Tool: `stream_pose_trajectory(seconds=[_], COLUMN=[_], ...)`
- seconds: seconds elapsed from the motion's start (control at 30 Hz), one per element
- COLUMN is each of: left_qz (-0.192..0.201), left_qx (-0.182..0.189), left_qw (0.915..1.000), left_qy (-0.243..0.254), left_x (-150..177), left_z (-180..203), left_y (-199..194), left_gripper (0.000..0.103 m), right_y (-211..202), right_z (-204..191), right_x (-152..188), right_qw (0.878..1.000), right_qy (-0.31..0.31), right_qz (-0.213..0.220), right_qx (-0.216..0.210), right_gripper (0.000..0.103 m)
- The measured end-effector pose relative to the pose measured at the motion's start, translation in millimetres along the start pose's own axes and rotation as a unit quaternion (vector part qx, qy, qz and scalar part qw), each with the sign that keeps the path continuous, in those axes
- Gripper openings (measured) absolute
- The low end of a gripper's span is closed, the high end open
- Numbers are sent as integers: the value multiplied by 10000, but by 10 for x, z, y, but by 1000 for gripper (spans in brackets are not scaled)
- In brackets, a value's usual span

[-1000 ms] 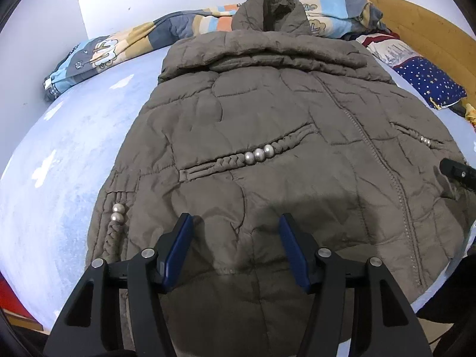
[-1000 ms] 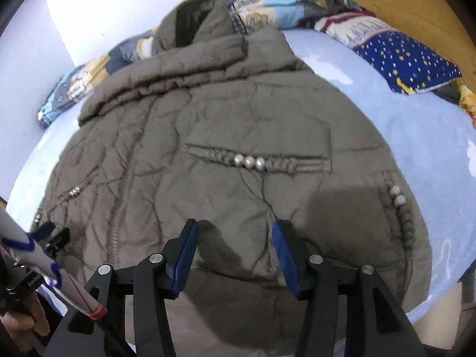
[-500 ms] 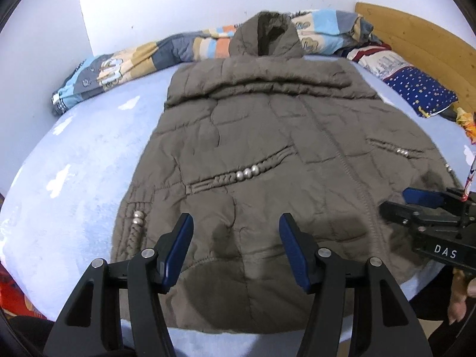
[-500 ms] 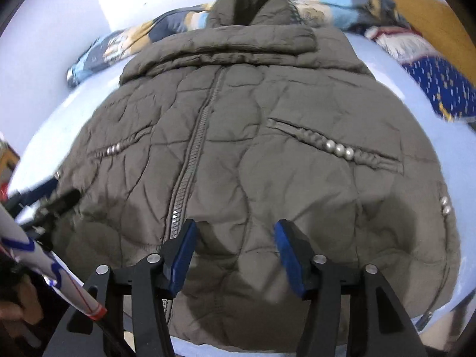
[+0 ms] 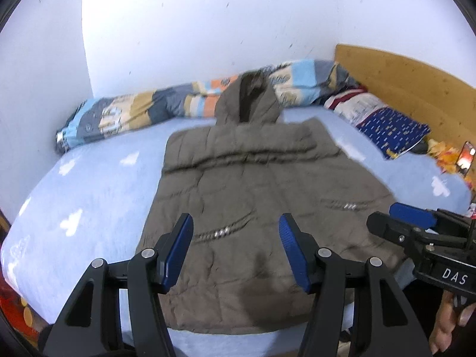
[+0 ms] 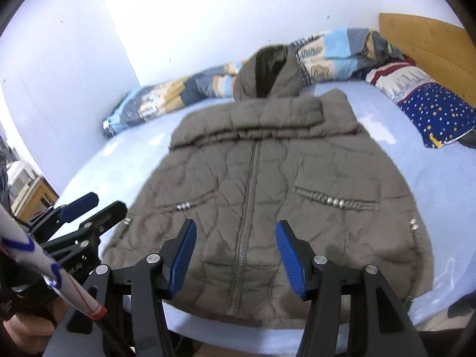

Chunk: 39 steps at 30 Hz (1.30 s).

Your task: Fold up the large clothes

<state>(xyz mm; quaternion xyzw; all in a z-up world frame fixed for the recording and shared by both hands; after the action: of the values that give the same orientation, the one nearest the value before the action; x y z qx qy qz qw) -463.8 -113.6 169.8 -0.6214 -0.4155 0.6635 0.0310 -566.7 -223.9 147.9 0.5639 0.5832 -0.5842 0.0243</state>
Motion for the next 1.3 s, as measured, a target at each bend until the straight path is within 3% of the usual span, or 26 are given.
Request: stream_pose_trajectory(seconds=[0.3, 0.6, 0.77, 1.07, 1.3], left_qz=[770, 1285, 1050, -63, -119], left_qx=[190, -2, -166, -243, -367], left_qw=[9964, 9906, 9928, 9925, 9936], left_qy=[-287, -477, -546, -1197, -1059], left_x=[-881, -1755, -1762, -1313, -1277], left_z=[-214, -546, -651, -831, -823], left_y=[-613, -844, -403, 1027, 1784], left_gripper=[63, 69, 69, 69, 69], right_y=[-781, -1468, -1425, -520, 416], right_z=[-116, -227, -145, 51, 163], right_x=[-476, -1424, -1734, -2022, -2873], right_qw=[9983, 9919, 9896, 9976, 9986], right_qy=[89, 9, 34, 137, 284], right_qz=[569, 1270, 1439, 680, 398], right_qx=[-91, -98, -78, 75, 180], right_gripper=[61, 65, 66, 66, 66])
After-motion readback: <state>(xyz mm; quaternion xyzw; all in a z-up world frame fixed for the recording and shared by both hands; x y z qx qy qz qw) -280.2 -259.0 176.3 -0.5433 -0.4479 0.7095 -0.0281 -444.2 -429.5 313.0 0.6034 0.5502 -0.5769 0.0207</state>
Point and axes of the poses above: each gripper's, at about its wrist camera, not at the fingertips, and y roughly the way its jaws point, z to its right, x to its underside, the point moved 7 cm from there along y, roughly the way its jaws point, and after that the axes turned 5 degrees about y, right-handed, at the moved point
